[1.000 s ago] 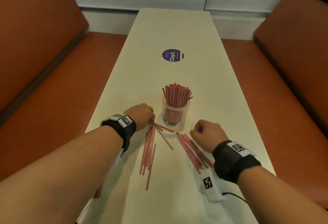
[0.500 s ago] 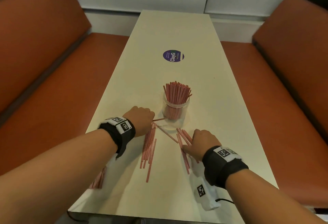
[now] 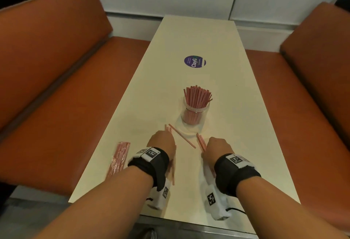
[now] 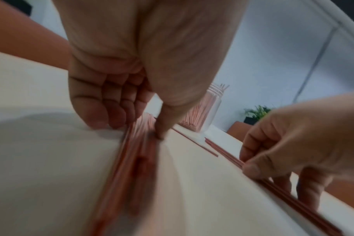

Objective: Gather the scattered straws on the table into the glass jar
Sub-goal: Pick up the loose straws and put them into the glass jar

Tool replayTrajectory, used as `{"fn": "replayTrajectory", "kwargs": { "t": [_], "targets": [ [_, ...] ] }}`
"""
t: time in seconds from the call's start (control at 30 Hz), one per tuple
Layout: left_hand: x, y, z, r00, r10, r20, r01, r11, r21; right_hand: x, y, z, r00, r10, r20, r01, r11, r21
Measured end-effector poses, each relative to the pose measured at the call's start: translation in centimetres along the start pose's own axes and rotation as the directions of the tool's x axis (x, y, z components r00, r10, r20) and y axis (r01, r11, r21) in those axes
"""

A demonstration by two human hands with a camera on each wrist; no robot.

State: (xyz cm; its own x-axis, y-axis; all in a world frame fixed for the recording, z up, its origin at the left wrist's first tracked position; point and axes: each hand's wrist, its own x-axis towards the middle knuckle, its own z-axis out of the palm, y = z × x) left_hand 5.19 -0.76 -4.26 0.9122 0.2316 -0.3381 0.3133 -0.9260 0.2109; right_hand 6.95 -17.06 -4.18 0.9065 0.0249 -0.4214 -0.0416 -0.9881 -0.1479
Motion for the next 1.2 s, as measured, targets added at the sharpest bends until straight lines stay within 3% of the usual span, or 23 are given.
{"fn": "replayTrajectory", "kwargs": {
  "t": [0.47,0.6,0.77,0.9,0.97,1.0,1.07,1.13,1.2],
  "targets": [
    [0.7,-0.1,-0.2,0.993,0.031,0.116,-0.04,0.996,0.082,0.4,-0.7,-0.6,0.997,0.057,0.051,-0.055,0.998,-0.041],
    [0.9,-0.1,-0.2,0.995,-0.001,0.1,0.003,1.0,-0.011,0.9,-1.2,-0.1,0.994,0.101,0.05,-0.101,0.995,0.0],
    [1.1,-0.8,-1.0,0.995,0.048,0.087,-0.043,0.997,-0.064,1.1,-0.9,-0.1,0.987,0.153,0.038,-0.156,0.985,0.072],
    [1.6,-0.7,-2.8,0.997,0.059,-0.057,-0.074,0.95,-0.303,1.5,0.4,-1.5,0.985,0.172,0.024,-0.173,0.973,0.155],
    [2.4,-0.2,-4.1,0.99,0.074,-0.122,-0.126,0.852,-0.508,1.6,1.1,-2.3,0.985,0.174,0.002,-0.17,0.959,0.229],
    [2.8,0.3,-4.9,0.986,0.083,-0.145,-0.156,0.761,-0.63,1.6,1.4,-2.7,0.985,0.171,-0.018,-0.159,0.947,0.279],
    [3.6,2.0,-6.9,0.982,0.091,-0.168,-0.191,0.464,-0.865,1.7,1.9,-3.4,0.984,0.162,-0.079,-0.121,0.918,0.377],
    [4.3,4.3,-9.4,0.978,0.104,-0.182,-0.197,0.162,-0.967,1.9,1.9,-3.9,0.978,0.151,-0.141,-0.073,0.892,0.447],
    [4.9,6.6,-11.6,0.959,0.12,-0.255,-0.257,0.0,-0.966,2.2,1.8,-4.3,0.972,0.136,-0.191,-0.025,0.869,0.495]
  ]
}}
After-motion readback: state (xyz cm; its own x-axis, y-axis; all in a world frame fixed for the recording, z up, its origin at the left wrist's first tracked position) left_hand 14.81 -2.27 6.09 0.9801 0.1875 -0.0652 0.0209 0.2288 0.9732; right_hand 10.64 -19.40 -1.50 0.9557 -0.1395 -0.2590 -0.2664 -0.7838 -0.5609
